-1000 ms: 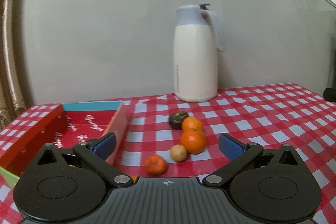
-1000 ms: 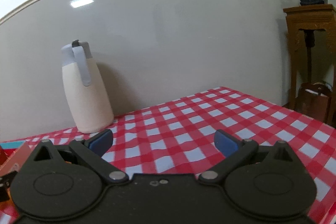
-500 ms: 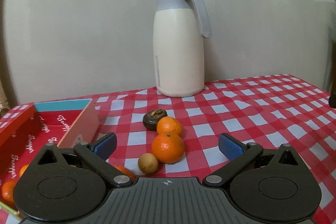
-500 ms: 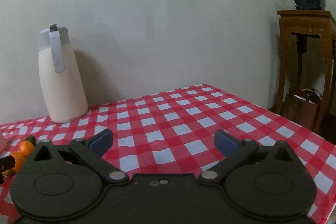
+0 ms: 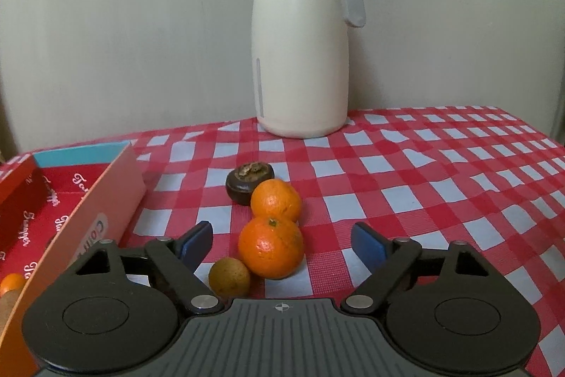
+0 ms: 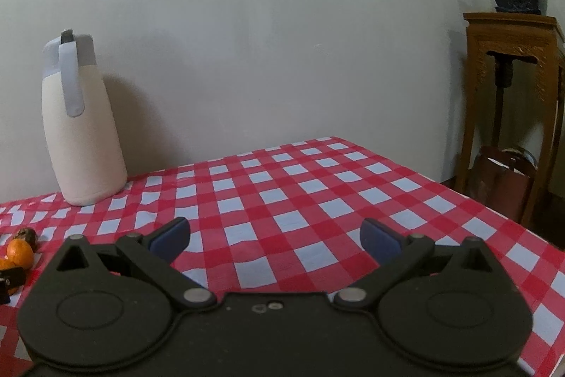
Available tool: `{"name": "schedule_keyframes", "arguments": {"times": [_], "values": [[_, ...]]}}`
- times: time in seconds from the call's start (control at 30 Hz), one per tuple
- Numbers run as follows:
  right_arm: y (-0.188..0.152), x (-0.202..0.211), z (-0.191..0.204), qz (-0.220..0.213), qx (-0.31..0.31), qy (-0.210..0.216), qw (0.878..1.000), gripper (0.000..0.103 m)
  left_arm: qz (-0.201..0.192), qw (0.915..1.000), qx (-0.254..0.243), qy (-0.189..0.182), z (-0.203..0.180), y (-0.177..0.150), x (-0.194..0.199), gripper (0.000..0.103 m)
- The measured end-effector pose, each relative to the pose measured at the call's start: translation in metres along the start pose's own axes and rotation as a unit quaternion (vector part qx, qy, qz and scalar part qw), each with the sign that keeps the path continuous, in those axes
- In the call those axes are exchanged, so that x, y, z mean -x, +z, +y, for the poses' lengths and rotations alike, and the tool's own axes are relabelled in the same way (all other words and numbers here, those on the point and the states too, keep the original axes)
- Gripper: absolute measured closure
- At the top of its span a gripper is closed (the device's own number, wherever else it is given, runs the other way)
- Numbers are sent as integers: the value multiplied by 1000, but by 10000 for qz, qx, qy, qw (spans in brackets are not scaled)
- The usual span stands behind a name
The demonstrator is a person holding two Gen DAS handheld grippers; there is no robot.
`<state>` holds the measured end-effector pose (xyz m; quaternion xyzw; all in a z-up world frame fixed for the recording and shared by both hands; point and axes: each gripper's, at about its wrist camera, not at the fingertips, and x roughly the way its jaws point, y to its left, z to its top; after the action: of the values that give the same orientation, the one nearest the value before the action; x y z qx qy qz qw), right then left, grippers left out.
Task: Organize fruits
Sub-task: 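Move the left gripper back toward the remaining oranges, then close the left gripper on the large orange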
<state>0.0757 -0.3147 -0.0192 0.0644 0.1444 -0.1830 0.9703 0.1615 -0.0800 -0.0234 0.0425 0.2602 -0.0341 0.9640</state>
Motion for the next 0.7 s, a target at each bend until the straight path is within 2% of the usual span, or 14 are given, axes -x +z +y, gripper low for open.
{"name": "schedule_keyframes", "arguments": {"times": [0.13, 0.23, 0.3, 0.33, 0.7], "values": [[0, -4, -1, 61, 6, 1, 10000, 0, 164, 9999, 17, -31, 0, 1, -7, 20], [0, -5, -2, 91, 20, -4, 10000, 0, 277, 9996, 17, -1, 0, 1, -12, 31], [-1, -5, -3, 116, 16, -7, 9999, 0, 298, 9995, -30, 82, -2, 0, -13, 56], [-1, -5, -3, 126, 18, -6, 9999, 0, 282, 9995, -41, 106, -2, 0, -12, 60], [-3, -6, -2, 200, -4, -38, 9998, 0, 85, 10000, -47, -17, 1, -1, 4, 60]]}}
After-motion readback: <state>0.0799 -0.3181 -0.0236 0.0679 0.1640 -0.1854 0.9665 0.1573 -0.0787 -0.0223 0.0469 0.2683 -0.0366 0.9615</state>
